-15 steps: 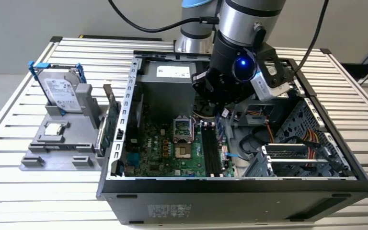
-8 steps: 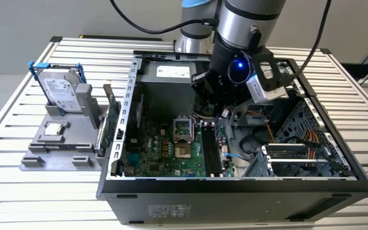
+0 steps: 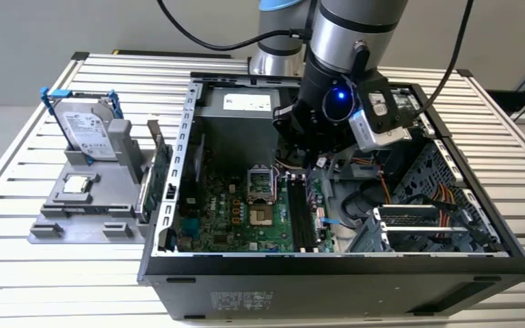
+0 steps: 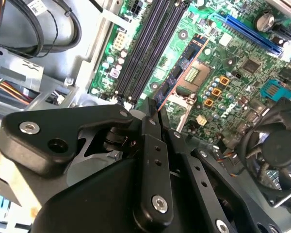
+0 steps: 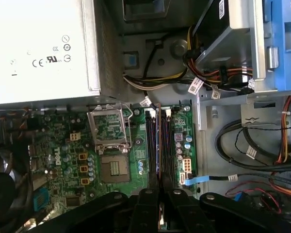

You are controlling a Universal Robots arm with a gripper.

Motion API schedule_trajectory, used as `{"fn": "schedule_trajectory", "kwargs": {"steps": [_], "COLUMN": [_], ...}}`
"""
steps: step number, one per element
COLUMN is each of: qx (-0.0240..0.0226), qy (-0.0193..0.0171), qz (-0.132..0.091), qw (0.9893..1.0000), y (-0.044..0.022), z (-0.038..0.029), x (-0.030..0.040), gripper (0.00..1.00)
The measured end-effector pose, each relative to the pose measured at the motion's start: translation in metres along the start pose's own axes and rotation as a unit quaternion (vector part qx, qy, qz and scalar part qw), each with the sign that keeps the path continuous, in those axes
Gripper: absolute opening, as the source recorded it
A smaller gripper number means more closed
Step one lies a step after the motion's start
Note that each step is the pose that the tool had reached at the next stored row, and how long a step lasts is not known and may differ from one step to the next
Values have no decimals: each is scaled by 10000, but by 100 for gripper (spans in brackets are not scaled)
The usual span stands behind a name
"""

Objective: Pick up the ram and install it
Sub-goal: 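Insert the ram into the slot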

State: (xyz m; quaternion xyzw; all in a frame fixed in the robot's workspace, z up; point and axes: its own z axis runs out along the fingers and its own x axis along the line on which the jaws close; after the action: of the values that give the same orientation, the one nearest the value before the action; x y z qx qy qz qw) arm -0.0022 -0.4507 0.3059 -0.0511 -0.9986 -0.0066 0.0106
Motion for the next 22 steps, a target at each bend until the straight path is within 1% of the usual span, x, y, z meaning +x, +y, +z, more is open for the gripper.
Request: {"fn": "schedule_trajectory", "kwargs": {"steps": [6, 14, 16, 21, 22], "qx": [2, 2, 2, 4, 2], "qy": [1, 0, -9, -17, -26], "qz": [-24, -49, -52, -59, -63], "qw": [10000, 10000, 10000, 10000, 10000], "y": [2, 1, 1, 1, 1], "z": [28, 99, 121, 135, 143], "x": [-21, -27, -28, -30, -31], "gripper": [0, 0, 0, 0, 0]}}
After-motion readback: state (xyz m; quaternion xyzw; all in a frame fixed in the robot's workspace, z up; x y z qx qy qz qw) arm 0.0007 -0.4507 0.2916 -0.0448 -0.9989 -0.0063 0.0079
